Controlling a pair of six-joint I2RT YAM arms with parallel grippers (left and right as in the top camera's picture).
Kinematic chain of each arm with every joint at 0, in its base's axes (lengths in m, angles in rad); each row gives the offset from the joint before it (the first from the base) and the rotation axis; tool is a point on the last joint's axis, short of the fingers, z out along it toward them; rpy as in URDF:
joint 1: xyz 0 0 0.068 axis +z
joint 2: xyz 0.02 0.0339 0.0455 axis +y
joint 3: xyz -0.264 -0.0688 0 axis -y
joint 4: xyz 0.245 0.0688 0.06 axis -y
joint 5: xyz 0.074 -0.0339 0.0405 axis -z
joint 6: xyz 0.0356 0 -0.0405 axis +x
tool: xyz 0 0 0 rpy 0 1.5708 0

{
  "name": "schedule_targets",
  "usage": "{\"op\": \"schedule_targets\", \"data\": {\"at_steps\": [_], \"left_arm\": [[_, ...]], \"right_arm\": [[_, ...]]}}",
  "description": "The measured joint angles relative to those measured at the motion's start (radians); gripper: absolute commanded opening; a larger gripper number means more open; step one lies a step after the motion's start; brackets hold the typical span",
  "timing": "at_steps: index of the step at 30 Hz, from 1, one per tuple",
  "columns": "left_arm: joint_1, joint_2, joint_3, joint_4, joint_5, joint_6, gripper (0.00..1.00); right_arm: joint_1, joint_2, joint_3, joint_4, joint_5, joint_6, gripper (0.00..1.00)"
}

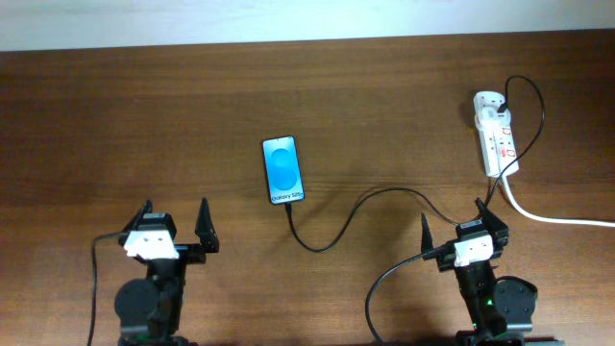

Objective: Plug charger to phone and switch on socket

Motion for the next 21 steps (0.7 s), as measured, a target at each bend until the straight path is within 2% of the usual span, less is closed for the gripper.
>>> {"op": "schedule_targets", "data": {"at_steps": [14,18,21], "left_arm": [[0.0,-0.259,-0.139,0.0,-0.048,0.0,0.99],[0.0,-0.275,-0.148,-0.009,-0.056,0.0,0.99],[0.0,-0.277,-0.147,-0.078,-0.06,0.0,0.99]], "right_arm": [[0.0,0.0,0.0,0.0,0.0,0.0,0.98],[0.0,0.0,0.0,0.0,0.0,0.0,0.99],[0.0,0.0,0.0,0.0,0.0,0.0,0.98]]}}
